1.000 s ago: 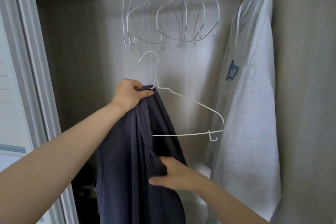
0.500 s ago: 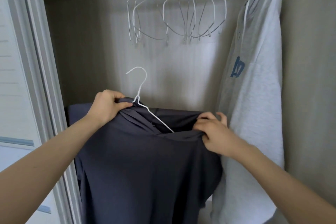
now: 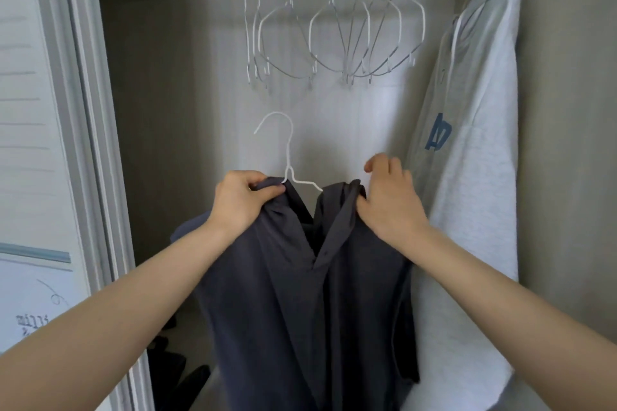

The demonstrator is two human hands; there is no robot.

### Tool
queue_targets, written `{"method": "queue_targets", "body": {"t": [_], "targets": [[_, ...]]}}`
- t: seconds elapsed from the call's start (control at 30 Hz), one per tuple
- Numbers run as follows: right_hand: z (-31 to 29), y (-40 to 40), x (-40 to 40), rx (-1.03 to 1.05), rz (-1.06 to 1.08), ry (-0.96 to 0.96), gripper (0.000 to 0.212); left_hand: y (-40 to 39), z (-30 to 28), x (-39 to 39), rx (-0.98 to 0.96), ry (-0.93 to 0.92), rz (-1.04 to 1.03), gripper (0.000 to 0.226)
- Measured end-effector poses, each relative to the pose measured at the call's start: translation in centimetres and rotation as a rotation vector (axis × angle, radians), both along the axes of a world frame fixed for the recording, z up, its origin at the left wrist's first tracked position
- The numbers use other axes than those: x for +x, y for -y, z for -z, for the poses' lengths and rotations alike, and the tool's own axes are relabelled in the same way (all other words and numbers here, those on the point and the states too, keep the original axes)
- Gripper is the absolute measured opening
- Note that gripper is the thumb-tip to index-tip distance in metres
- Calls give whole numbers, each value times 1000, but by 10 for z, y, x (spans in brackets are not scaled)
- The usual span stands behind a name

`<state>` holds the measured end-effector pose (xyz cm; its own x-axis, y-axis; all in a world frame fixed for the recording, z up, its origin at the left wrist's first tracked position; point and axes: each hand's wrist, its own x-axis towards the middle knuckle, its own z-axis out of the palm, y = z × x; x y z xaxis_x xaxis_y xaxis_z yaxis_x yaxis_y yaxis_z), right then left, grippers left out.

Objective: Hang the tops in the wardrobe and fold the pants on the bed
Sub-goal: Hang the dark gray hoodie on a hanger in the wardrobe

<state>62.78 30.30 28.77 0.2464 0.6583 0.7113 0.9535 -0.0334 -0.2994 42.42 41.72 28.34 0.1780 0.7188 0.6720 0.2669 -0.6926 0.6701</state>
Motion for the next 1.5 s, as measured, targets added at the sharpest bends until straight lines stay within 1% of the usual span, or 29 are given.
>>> {"method": "queue_targets", "body": {"t": [0.03, 0.07, 0.1, 0.17, 0.23, 0.27, 0.33, 0.37, 0.43, 0.53, 0.57, 0.6, 0.7, 0.73, 0.77, 0.83, 0.87, 0.93, 1.0, 1.03, 1.13, 1.2, 1.27, 1.37, 1.43, 1.5], "targets": [[-1, 3, 4, -138, 60, -56, 17, -3, 0, -3, -27, 29, 0, 21], [-3, 5, 7, -273, 49, -139, 27, -5, -1, -6, -46, 51, -2, 20], [-4, 6, 10, -365, -15, -213, 33, -7, -1, -8, -50, 62, -10, 19], [-9, 7, 11, -408, -142, -278, 34, -9, -2, -7, -26, 52, -29, 18], [-11, 7, 10, -373, -253, -359, 36, -9, -4, -6, -1, 13, -21, 21], [-12, 7, 9, -355, -303, -414, 37, -8, -6, -6, 0, -19, 5, 25], [-13, 10, 11, -321, -366, -465, 36, -9, -8, -12, -7, -68, 88, 32], [-14, 12, 15, -297, -390, -476, 33, -12, -7, -18, -12, -74, 124, 33], [-14, 16, 27, -229, -430, -504, 21, -22, -3, -36, -20, -60, 139, 32], [-15, 17, 41, -147, -441, -560, 7, -39, 6, -63, -61, -6, 89, 38], [-16, 15, 43, -149, -448, -578, 7, -43, 8, -68, -73, 14, 77, 38], [-16, 13, 43, -168, -447, -574, 11, -45, 8, -70, -65, 16, 61, 38], [-19, 6, 42, -224, -402, -488, 13, -49, 6, -74, 58, -49, -53, 39], [-19, 6, 44, -206, -382, -461, 19, -49, 5, -74, 93, -59, -97, 39], [-19, 5, 46, -179, -361, -441, 25, -49, 5, -78, 117, -60, -136, 38], [-18, 7, 51, -137, -345, -434, 23, -49, 6, -84, 149, -62, -186, 36], [-18, 8, 52, -120, -370, -461, 20, -49, 6, -87, 178, -92, -215, 33], [-13, 10, 49, -64, -464, -581, 23, -49, 6, -90, 274, -208, -253, 24], [-10, 8, 43, 9, -544, -688, 27, -48, 3, -88, 324, -269, -197, 12], [-10, 7, 41, 39, -566, -705, 28, -47, 0, -86, 328, -275, -152, 9], [-11, 11, 37, 79, -588, -684, 30, -45, -10, -78, 364, -310, -86, 7], [-12, 16, 39, 98, -550, -680, 31, -46, -14, -74, 378, -301, -80, 7], [-12, 21, 42, 110, -474, -651, 28, -48, -17, -70, 361, -249, -61, 8], [-18, 31, 47, 53, -367, -523, 20, -50, -20, -62, 351, -187, -6, 16], [-27, 42, 44, 19, -355, -456, 17, -50, -25, -54, 335, -166, 24, 15], [-34, 53, 40, -45, -349, -362, 19, -50, -30, -44, 319, -151, 58, 13]]}}
